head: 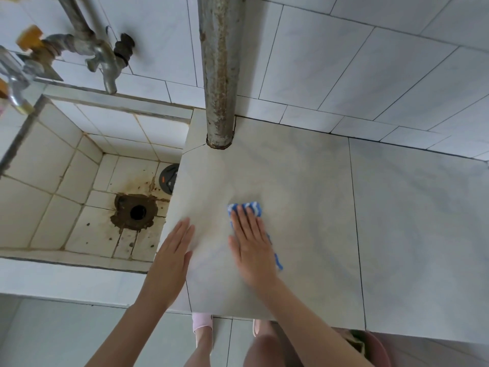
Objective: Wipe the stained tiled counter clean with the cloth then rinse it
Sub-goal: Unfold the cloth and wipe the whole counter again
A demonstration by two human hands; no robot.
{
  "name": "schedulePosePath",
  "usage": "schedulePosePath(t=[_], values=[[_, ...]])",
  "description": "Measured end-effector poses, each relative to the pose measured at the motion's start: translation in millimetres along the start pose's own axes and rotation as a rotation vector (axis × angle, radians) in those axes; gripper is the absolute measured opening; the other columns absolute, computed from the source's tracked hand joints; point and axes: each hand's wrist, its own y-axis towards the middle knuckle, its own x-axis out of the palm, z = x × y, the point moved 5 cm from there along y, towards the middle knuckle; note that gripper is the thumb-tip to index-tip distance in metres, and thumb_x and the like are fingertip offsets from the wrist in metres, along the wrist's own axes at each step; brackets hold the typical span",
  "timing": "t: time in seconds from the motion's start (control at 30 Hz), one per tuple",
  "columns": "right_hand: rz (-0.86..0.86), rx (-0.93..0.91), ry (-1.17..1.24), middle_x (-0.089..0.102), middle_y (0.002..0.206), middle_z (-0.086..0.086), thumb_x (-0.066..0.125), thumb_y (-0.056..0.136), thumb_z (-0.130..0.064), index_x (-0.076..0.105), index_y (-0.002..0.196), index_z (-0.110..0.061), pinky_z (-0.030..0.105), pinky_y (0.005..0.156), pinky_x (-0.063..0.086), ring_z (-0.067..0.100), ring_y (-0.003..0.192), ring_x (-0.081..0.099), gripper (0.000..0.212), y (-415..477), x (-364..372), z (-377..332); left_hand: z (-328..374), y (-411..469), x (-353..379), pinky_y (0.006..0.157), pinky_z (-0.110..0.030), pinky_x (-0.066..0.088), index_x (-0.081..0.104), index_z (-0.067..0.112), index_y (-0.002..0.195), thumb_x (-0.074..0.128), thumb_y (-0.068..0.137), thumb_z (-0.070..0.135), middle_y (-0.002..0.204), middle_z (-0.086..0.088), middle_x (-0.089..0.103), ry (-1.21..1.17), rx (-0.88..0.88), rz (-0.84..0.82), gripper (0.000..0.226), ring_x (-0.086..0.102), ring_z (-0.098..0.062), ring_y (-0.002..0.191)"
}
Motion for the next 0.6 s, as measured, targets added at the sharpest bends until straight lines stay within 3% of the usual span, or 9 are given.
schedulePosePath(t=[0.13, 0.3, 0.43, 0.53, 0.6], values=[[0.002, -0.162, -0.027, 0.029, 0.153, -0.001, 0.034, 0.099, -0.029, 0.031, 0.146, -0.013, 0.036, 0.115, 0.022, 0.018, 0.144, 0.020, 0.049, 6, -7, 21, 2, -1, -2, 0.112, -0.026, 0.019, 0.030, 0.012, 0.143, 0.020, 0.095, 0.032, 0.153, 0.000, 0.022, -0.006, -0.016, 0.001, 0.054, 0.017, -0.012, 0.141], [0.037, 0.120, -0.107, 0.031, 0.152, 0.006, 0.022, 0.098, -0.033, 0.031, 0.146, -0.010, 0.035, 0.117, 0.009, 0.026, 0.142, 0.024, 0.053, 63, -17, 83, 3, -1, -2, 0.112, -0.028, 0.020, 0.028, 0.013, 0.144, 0.021, 0.095, 0.030, 0.154, 0.001, 0.020, -0.008, -0.009, -0.012, 0.052, 0.016, -0.013, 0.141], [-0.010, 0.195, -0.098, 0.015, 0.157, 0.007, 0.001, 0.093, -0.041, 0.015, 0.150, -0.011, 0.032, 0.117, -0.005, 0.023, 0.146, 0.008, 0.065, 101, -12, 72, 4, -2, -3, 0.114, -0.021, 0.012, 0.029, 0.012, 0.144, 0.022, 0.096, 0.029, 0.153, 0.001, 0.021, -0.008, -0.014, -0.008, 0.052, 0.016, -0.012, 0.141], [0.000, 0.010, -0.082, 0.033, 0.151, 0.007, 0.009, 0.100, -0.039, 0.031, 0.145, -0.010, 0.036, 0.115, 0.011, 0.026, 0.142, 0.025, 0.059, 104, -6, 20, 6, -4, -6, 0.113, -0.019, 0.009, 0.031, 0.011, 0.143, 0.024, 0.095, 0.030, 0.152, -0.001, 0.023, -0.005, -0.022, 0.000, 0.052, 0.020, -0.014, 0.140], [-0.004, -0.113, -0.055, 0.036, 0.150, 0.005, 0.011, 0.102, -0.037, 0.035, 0.144, -0.011, 0.038, 0.113, 0.021, 0.024, 0.141, 0.027, 0.055, 88, -1, -8, 6, -7, -8, 0.113, -0.022, 0.009, 0.034, 0.008, 0.141, 0.025, 0.096, 0.033, 0.149, -0.005, 0.030, 0.004, -0.055, 0.014, 0.052, 0.026, -0.017, 0.137]])
